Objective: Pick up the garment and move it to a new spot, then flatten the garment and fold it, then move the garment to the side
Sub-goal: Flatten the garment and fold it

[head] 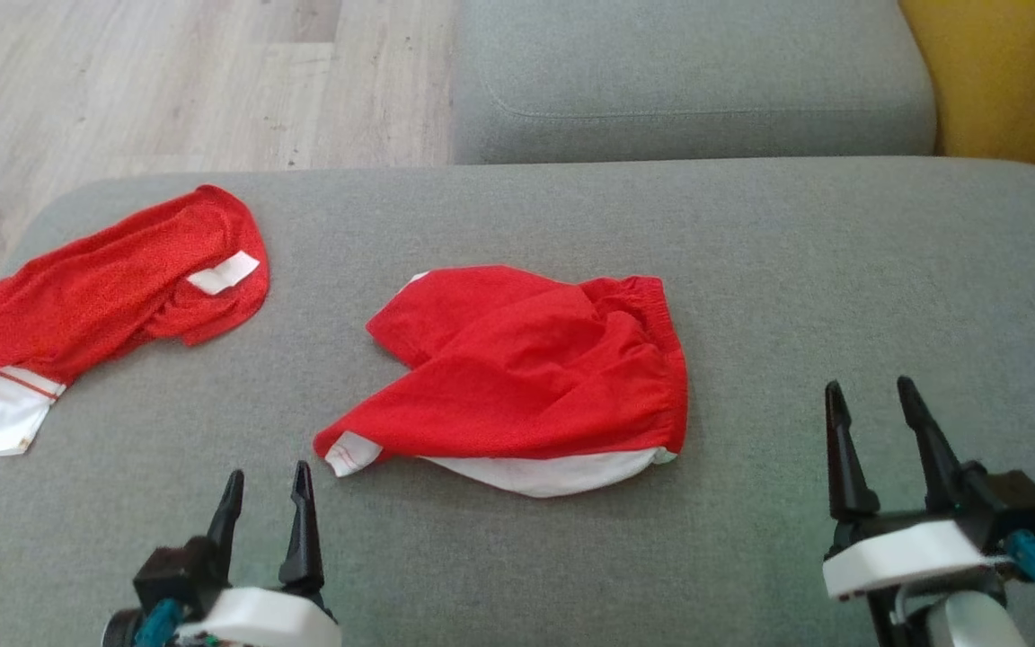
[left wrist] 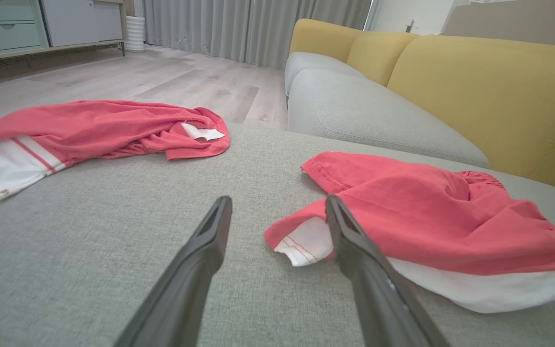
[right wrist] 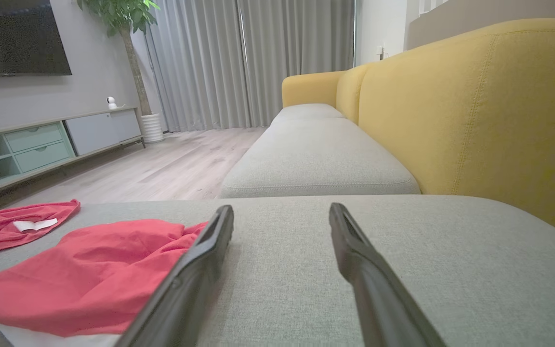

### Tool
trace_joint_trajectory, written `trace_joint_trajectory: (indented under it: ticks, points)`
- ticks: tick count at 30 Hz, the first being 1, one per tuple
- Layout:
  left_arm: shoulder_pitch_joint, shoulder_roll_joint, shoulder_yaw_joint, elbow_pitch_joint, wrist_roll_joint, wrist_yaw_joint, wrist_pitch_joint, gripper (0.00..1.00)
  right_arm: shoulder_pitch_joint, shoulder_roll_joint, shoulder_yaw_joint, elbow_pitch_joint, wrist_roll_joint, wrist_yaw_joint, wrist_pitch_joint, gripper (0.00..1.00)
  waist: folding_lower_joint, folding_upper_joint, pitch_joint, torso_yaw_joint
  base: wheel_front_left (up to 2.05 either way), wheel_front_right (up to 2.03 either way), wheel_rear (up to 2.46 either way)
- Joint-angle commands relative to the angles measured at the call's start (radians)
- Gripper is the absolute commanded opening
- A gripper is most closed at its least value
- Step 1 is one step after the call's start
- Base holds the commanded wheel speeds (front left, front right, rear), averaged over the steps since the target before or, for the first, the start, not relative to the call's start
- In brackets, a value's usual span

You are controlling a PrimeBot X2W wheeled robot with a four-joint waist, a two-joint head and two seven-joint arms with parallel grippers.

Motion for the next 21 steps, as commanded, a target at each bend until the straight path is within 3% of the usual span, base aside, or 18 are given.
trace_joint_trajectory:
  ticks: [1,21]
  points:
    - [-0.033,0.005,0.049,-0.038,0.008,0.005,-0.012,1.0,-0.019,-0.006,0.029,-0.03,0.003,0.008,-0.011,1.0,0.0001,0.0,-0.004,0.004,0.0,0.0,0.0]
    - [-0.013,-0.016,0.055,-0.064,0.05,-0.009,-0.013,1.0,0.0,-0.006,0.052,-0.002,0.018,0.008,-0.011,1.0,0.0001,0.0,-0.012,0.001,0.0,0.0,0.0]
